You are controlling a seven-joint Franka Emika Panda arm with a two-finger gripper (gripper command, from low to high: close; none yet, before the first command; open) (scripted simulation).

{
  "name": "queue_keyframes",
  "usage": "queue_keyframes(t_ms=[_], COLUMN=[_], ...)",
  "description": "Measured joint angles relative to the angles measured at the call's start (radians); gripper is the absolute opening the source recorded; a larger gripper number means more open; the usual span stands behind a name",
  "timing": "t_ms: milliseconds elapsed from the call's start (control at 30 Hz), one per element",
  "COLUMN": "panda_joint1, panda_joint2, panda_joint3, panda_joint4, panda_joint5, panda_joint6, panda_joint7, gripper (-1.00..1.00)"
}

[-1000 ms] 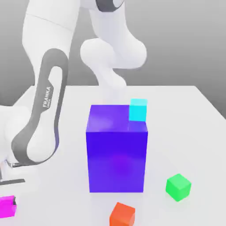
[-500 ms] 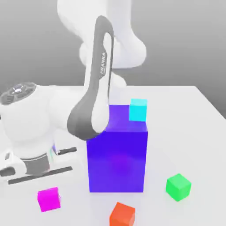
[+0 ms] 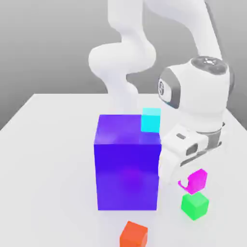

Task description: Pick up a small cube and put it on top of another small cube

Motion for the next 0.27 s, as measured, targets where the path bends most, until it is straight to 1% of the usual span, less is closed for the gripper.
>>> queue_keyframes(t_ms=[133, 167, 267], panda_joint1=[-0.012, -0.016, -0.016], panda_joint2=[0.125, 0.149, 0.149], panda_joint3=[0.016, 0.022, 0.022], panda_joint4=[0.001, 0.002, 0.002], panda_joint5=[0.034, 0.041, 0.041], panda_joint6=[0.125, 0.147, 0.147], panda_joint7=[-0.016, -0.021, -0.021], gripper=[-1.0, 1.0, 1.0])
